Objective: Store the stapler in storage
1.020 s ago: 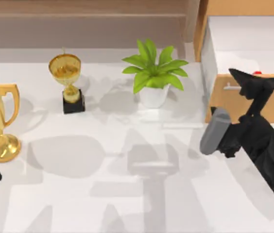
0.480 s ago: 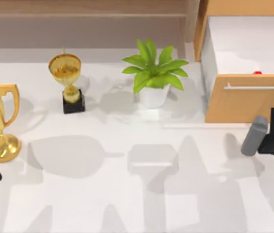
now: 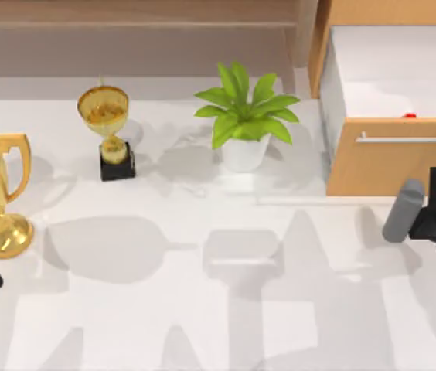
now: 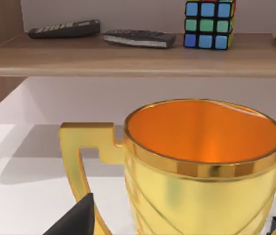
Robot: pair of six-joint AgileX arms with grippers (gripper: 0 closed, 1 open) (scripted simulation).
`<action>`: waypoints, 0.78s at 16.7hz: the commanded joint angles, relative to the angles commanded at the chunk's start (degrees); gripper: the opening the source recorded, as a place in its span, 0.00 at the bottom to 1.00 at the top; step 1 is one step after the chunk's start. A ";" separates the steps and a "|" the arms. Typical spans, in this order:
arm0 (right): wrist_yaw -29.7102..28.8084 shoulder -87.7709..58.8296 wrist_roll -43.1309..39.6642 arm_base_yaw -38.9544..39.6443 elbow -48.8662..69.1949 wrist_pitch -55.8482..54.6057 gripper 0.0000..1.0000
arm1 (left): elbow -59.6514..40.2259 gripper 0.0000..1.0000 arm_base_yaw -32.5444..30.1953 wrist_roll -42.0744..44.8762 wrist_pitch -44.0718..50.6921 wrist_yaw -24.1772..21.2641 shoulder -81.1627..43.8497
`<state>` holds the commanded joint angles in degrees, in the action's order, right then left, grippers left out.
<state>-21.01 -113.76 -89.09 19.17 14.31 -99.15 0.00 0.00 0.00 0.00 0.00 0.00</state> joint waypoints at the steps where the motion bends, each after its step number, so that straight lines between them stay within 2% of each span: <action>1: 0.46 -0.15 -0.02 -0.48 1.08 0.91 1.00 | 0.00 1.00 0.00 0.00 0.00 0.00 0.00; 7: 1.50 -0.49 -0.03 -1.51 3.40 2.89 1.00 | 0.00 1.00 0.00 0.00 0.00 0.00 0.00; 13: 1.50 -0.49 -0.03 -1.51 3.40 2.89 0.55 | 0.00 1.00 0.00 0.00 0.00 0.00 0.00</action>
<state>-19.52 -114.25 -89.12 17.66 17.71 -96.26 0.00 0.00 0.00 0.00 0.00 0.00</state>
